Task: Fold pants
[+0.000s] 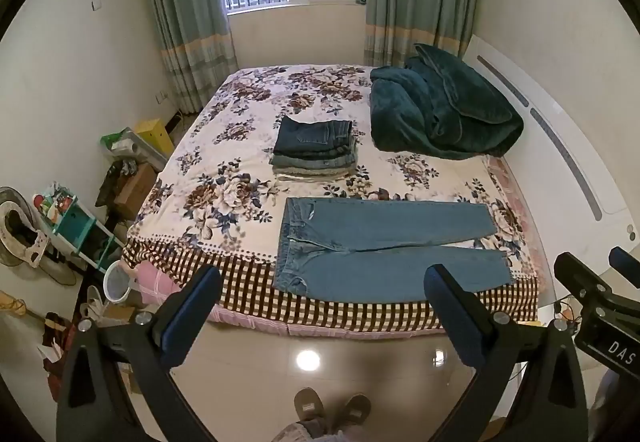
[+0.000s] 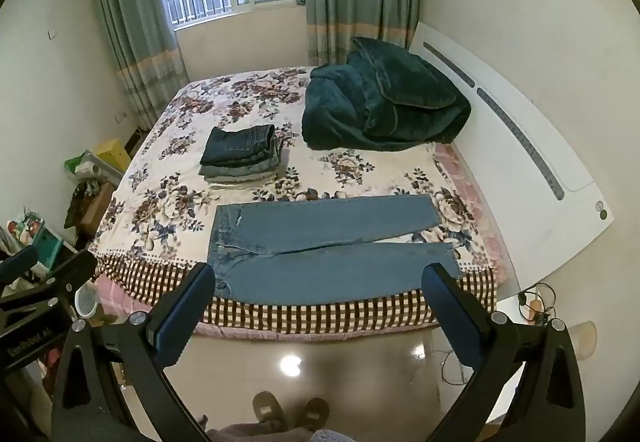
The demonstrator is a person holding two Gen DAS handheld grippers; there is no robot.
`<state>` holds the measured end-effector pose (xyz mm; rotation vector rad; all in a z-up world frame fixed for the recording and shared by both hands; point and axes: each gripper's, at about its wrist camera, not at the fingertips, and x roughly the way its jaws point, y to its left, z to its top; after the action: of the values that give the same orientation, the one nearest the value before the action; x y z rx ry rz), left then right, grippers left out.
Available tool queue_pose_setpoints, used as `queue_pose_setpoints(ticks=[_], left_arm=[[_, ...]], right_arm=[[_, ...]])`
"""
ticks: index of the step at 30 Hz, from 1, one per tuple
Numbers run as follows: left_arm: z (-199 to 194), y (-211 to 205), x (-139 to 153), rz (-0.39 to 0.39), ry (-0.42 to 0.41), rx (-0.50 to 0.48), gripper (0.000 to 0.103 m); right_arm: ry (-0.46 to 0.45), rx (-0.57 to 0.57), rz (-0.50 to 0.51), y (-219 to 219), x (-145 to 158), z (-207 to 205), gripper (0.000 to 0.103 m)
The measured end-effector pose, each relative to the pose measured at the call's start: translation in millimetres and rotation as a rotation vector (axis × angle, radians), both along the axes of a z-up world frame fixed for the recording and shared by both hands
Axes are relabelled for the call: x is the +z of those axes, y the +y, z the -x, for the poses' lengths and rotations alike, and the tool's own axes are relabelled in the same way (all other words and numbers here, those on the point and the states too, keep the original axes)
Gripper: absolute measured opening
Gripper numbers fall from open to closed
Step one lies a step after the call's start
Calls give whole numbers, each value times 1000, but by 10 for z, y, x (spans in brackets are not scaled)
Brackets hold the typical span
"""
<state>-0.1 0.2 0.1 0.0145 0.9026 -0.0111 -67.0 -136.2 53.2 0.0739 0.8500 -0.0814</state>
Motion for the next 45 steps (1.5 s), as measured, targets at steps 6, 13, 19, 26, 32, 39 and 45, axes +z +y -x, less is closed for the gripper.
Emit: queue_pose_setpoints(ticks=[6,13,19,26,32,39,45], left_arm=[[-5,-1,-1,-7,-2,0,103],[4,-7,36,-13,-6,5,103],[-28,-28,43,-14,-5,-6,103],[-115,-38,164,-15,-11,-7,103],[-130,79,280,-10,-18,-10,103],[-112,75,281,-12,-23,-9,103],[-125,73,313,-10,-25,-11,103]], right_arm=[[1,1,-1,-2,-1,-2,103],[0,4,-2,-3,2,3,103],[0,11,0,-3,25,15,103],[-3,10,-1,0,24,48,103],[-1,10,3,21,32,44,103],[-1,17,1,120,97,136,103],[-4,14,2,117,97,137,103]])
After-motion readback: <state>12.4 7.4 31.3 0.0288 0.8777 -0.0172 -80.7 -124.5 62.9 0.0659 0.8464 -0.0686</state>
